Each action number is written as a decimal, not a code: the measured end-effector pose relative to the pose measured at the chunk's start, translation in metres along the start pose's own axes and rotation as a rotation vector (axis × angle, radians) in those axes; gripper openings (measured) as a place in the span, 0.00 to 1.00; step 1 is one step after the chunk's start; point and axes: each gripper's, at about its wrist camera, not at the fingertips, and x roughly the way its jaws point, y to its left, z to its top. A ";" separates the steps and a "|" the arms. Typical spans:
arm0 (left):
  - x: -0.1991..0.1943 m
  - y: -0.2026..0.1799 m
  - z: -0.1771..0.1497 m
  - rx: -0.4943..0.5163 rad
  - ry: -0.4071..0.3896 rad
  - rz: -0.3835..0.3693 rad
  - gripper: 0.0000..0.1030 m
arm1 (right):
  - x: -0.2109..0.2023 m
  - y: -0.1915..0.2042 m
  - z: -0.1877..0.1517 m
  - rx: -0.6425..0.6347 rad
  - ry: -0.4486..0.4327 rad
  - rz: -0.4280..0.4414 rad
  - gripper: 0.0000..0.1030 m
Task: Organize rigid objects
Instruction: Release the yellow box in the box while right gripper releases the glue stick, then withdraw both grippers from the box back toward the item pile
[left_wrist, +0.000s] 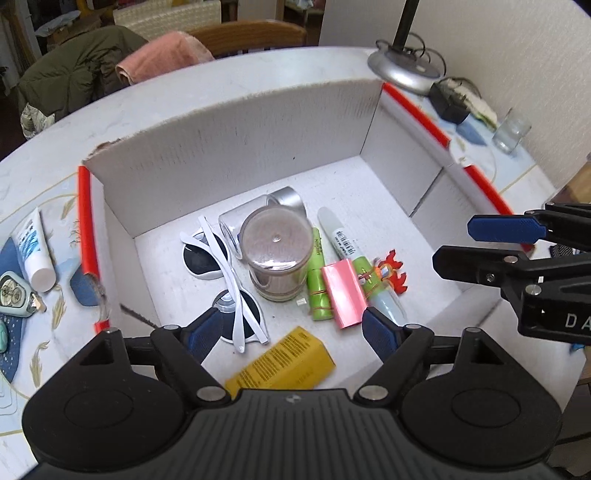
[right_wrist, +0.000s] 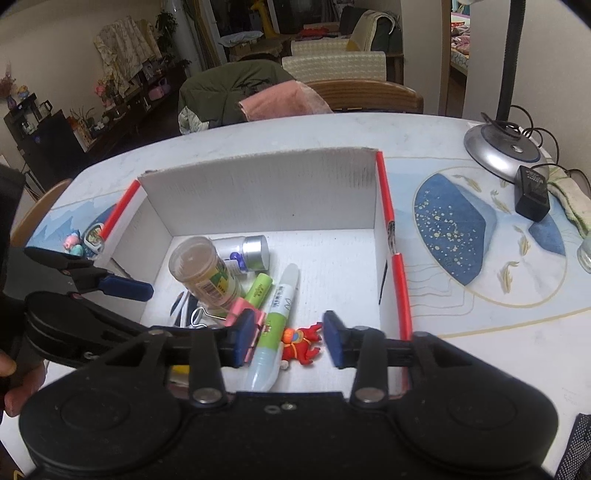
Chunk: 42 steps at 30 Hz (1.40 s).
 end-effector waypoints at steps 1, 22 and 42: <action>-0.004 0.000 -0.002 -0.006 -0.013 -0.009 0.81 | -0.003 0.001 0.000 -0.002 -0.006 0.000 0.50; -0.114 0.031 -0.056 -0.086 -0.339 0.005 0.81 | -0.066 0.047 -0.005 -0.077 -0.106 0.070 0.79; -0.155 0.143 -0.123 -0.234 -0.407 0.049 1.00 | -0.059 0.142 -0.006 -0.116 -0.167 0.113 1.00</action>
